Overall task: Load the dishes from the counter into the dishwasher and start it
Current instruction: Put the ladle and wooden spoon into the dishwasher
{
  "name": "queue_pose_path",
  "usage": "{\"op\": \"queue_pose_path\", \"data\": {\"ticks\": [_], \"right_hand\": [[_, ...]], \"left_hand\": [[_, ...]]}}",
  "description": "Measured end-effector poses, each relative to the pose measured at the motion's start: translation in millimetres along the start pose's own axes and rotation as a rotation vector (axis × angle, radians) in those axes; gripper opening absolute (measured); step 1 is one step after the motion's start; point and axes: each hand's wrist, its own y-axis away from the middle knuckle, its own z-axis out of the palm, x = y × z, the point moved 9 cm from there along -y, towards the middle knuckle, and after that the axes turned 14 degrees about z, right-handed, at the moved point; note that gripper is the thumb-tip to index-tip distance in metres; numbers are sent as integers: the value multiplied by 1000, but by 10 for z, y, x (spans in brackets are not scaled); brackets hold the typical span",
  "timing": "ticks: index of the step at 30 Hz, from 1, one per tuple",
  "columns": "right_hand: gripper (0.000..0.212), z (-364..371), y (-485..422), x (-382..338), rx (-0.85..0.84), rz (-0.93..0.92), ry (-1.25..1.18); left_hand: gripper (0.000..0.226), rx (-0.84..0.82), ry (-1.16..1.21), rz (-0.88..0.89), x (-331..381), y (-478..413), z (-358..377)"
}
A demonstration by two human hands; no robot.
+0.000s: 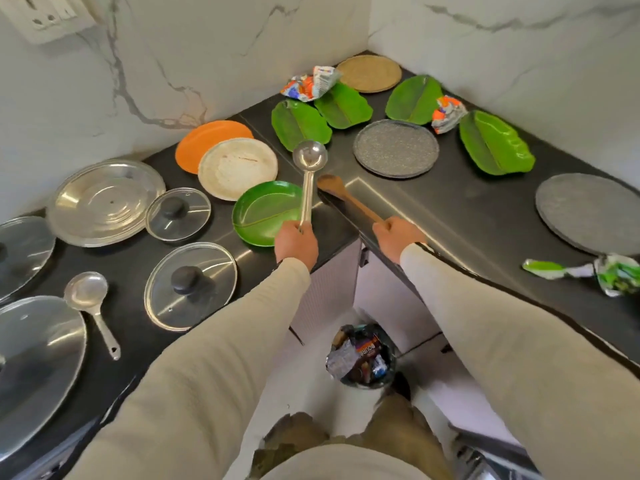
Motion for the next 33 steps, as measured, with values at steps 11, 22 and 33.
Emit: {"op": "queue_pose_path", "data": {"ticks": [11, 22, 33], "right_hand": [[25, 347, 1937, 1790, 189, 475, -594], [24, 975, 4473, 3606, 561, 1058, -847], [29, 2210, 6146, 4742, 542, 1457, -935]], "left_hand": [[31, -534, -71, 311, 289, 1302, 658], [32, -1099, -141, 623, 384, 3936, 1266], [15, -1465, -330, 637, -493, 5994, 1318]]}}
